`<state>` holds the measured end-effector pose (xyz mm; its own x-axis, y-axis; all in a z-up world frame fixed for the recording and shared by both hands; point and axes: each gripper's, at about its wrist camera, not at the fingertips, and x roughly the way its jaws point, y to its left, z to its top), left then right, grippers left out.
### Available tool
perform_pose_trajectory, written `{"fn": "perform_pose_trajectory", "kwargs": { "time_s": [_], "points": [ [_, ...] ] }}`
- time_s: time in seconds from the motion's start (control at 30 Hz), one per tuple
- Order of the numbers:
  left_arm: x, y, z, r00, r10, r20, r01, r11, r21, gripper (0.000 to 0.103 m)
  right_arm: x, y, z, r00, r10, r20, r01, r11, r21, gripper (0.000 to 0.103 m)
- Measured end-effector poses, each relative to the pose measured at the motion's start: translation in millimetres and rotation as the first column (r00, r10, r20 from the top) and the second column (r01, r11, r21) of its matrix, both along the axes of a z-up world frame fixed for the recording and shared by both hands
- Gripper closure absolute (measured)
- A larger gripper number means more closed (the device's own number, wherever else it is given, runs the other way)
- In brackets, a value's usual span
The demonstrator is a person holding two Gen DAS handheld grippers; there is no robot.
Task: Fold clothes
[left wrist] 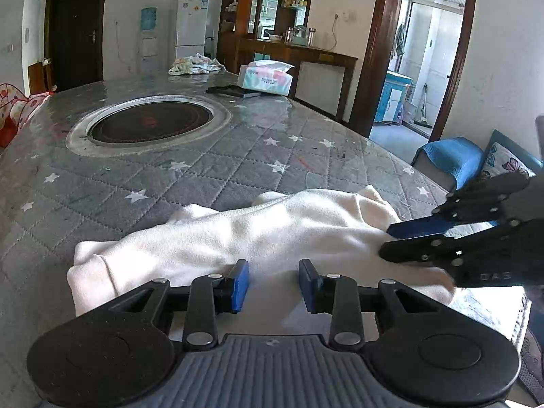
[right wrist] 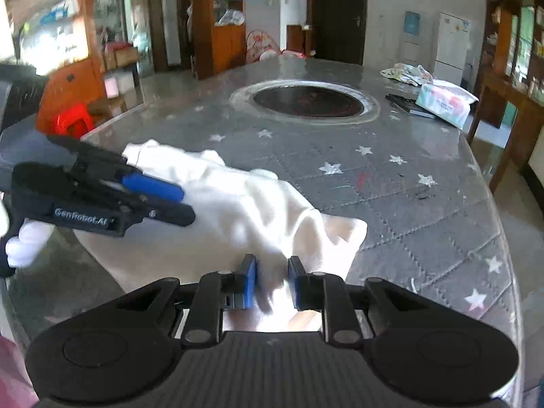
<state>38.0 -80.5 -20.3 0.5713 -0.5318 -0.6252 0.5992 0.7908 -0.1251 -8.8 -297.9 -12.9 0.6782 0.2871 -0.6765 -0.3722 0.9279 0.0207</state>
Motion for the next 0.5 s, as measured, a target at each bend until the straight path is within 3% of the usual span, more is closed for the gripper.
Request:
{"fn": "perform_pose_trajectory", "kwargs": {
  "time_s": [0.13,0.3,0.5],
  "points": [
    [-9.9,5.0,9.7,1.000,-0.003,0.025,0.003,1.000,0.001,0.067,-8.7,-1.2,9.8,0.999,-0.006,0.035,0.006,1.000,0.001,0.084],
    [-42.3,10.8,24.7,0.994,-0.065,0.086,0.067,0.998,-0.011,0.065,-31.7,14.6,19.9,0.994,0.077,0.076,-0.075,0.997,-0.031,0.084],
    [-65.9,6.4,16.4,0.988,-0.105,0.110,0.102,0.994,0.034,0.063,-46.6,37.1,10.5,0.985,0.139,0.106,-0.129,0.987,-0.097,0.079]
  ]
}}
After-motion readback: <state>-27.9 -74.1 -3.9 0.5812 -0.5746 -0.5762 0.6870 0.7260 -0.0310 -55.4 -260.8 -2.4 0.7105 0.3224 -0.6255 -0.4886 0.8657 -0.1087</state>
